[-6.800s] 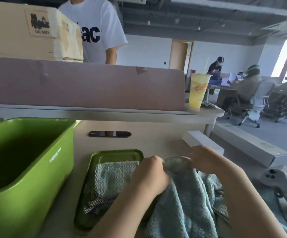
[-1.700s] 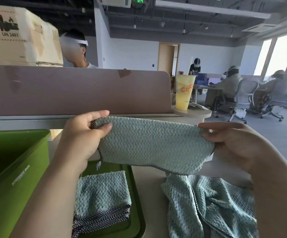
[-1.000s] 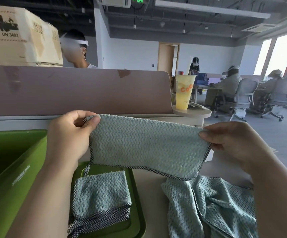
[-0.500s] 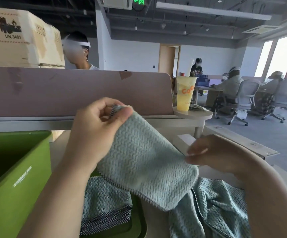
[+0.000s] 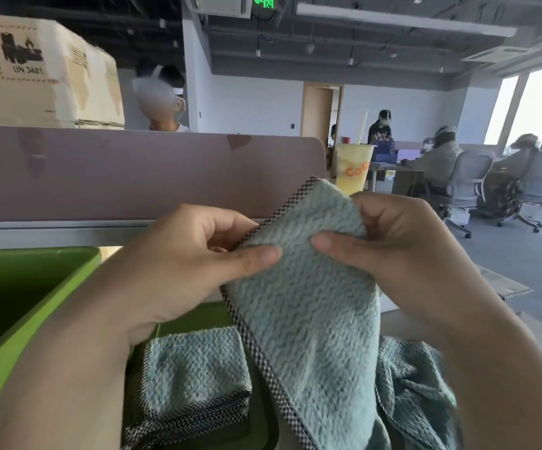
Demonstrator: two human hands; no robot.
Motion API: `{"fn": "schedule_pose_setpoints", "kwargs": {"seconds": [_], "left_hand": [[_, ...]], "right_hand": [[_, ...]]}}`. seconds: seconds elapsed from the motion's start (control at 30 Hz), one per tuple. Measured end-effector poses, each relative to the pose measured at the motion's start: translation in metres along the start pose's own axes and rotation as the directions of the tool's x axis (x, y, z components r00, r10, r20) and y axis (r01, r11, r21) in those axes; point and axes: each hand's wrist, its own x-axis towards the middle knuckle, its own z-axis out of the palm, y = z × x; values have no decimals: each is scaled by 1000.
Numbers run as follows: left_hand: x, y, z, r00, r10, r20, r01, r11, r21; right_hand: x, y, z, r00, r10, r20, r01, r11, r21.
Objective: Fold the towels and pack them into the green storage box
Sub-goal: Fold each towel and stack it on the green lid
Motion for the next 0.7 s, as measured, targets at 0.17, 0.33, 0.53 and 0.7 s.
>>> {"fn": "schedule_pose_setpoints", "kwargs": {"seconds": [0.17, 0.33, 0.53, 0.7], "left_hand": [[1, -2, -6, 987, 20, -158, -25, 999, -32], [-1, 9, 0, 962, 123, -245, -122, 992, 20], [-3, 12, 1, 965, 144, -219, -132, 989, 68], [-5, 11, 1, 965, 147, -219, -136, 988, 68]], "right_hand": [[-1, 7, -14, 995, 95, 35, -97, 994, 56], [-2, 3, -20, 992, 60, 108, -64, 998, 28], [-3, 0, -18, 996, -80, 43, 80, 997, -4], [-2, -1, -19, 991, -131, -25, 129, 989, -67]]}}
